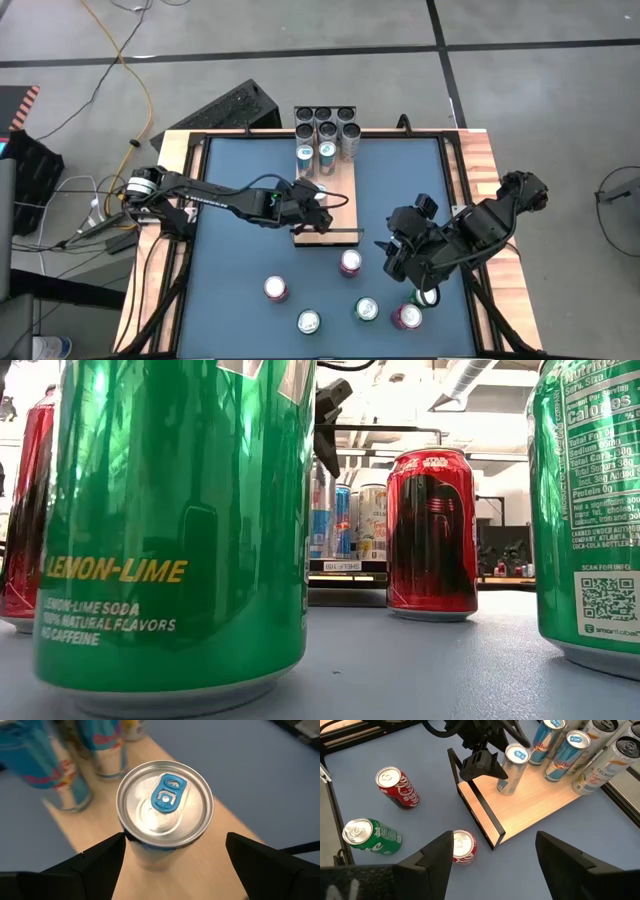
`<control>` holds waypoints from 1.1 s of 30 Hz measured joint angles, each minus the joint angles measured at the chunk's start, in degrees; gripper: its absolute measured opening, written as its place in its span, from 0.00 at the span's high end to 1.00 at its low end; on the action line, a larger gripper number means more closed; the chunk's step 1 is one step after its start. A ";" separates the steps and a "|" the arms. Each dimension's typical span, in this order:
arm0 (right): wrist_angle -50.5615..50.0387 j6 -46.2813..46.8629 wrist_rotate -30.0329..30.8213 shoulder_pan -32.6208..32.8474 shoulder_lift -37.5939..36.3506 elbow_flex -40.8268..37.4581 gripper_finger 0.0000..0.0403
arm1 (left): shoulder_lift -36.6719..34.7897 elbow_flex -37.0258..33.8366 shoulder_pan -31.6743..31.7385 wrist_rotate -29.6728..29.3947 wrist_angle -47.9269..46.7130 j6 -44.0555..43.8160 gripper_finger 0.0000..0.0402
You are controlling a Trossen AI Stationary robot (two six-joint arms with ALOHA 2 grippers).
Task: Place canned beverage on shelf
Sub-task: Put the blue soda can on the shelf aligned with the other blue soda cans
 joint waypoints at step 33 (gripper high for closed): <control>0.02 -4.40 0.83 -16.04 4.78 -0.07 0.34 | -6.13 -0.02 -2.35 10.57 -0.43 3.03 0.18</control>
